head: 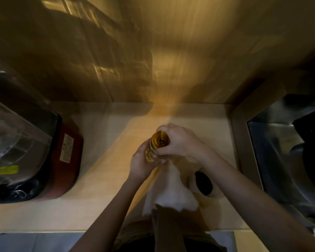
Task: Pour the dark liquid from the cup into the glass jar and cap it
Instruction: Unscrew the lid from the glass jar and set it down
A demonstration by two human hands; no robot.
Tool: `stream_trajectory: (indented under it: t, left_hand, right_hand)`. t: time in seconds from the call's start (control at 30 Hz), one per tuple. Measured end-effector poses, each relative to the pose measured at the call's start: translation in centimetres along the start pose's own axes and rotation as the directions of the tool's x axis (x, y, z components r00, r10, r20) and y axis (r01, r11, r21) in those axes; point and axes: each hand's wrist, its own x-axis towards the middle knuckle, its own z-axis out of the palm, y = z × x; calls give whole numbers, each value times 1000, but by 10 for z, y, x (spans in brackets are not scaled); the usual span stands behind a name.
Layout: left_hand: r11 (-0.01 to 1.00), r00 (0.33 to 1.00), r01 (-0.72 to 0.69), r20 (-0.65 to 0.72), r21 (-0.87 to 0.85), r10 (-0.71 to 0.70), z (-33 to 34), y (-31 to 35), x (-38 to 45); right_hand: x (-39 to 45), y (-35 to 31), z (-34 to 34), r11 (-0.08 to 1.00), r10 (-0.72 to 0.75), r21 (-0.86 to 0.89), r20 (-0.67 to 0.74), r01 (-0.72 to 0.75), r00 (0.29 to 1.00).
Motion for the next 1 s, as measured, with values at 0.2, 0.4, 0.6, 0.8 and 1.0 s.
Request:
stream_trajectory:
  t: [0.2, 0.4, 0.6, 0.8, 1.0]
  left_hand:
    - [999, 1000, 8, -6, 34, -8, 0, -5, 2]
    - [999, 999, 34, -32, 31, -33, 4, -12, -4]
    - [999, 999, 44, -33, 17, -44, 6, -13, -6]
    - [999, 999, 40, -26, 10, -40, 6, -13, -7]
    - [999, 999, 40, -3, -12, -40, 4, -10, -7]
  right_hand:
    - [1, 47, -7, 681, 139, 719, 57, -137, 989]
    - [6, 81, 22, 628, 247, 755, 36, -188, 968]
    - [25, 98, 63, 716, 223, 687, -55, -126, 973]
    - [38, 110, 68, 881, 64, 468, 33, -72, 997]
    - [47, 113, 76, 994, -93, 69, 119, 86, 988]
